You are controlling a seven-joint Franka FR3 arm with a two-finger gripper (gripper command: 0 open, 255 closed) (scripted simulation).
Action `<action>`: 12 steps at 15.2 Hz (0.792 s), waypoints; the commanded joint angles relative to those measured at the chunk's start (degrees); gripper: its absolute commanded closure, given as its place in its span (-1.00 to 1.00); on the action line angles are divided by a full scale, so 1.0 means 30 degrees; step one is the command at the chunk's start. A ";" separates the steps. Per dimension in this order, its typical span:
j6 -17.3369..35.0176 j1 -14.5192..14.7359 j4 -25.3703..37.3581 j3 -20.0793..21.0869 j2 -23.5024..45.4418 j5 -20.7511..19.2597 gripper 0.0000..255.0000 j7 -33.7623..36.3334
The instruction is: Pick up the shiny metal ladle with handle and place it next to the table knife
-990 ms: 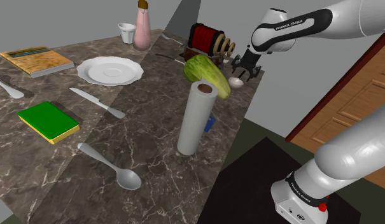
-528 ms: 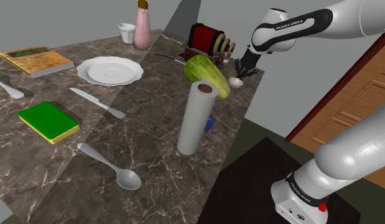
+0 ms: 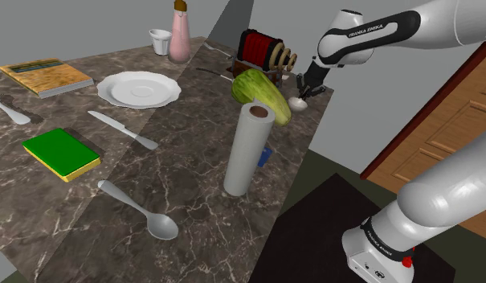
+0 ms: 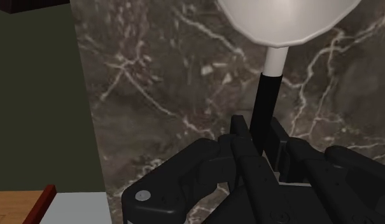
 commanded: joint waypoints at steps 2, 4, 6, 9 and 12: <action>-0.0649 0.0005 0.0376 0.0004 -0.0246 0.0027 1.00 -0.0037; -0.1152 0.0006 0.0687 0.0005 -0.0439 0.0043 1.00 -0.0057; -0.1655 0.0008 0.1013 0.0005 -0.0616 0.0058 1.00 -0.0076; -0.2411 0.0010 0.1533 0.0006 -0.0852 0.0078 1.00 -0.0103; -0.3168 0.0012 0.2090 0.0007 -0.1052 0.0095 1.00 -0.0128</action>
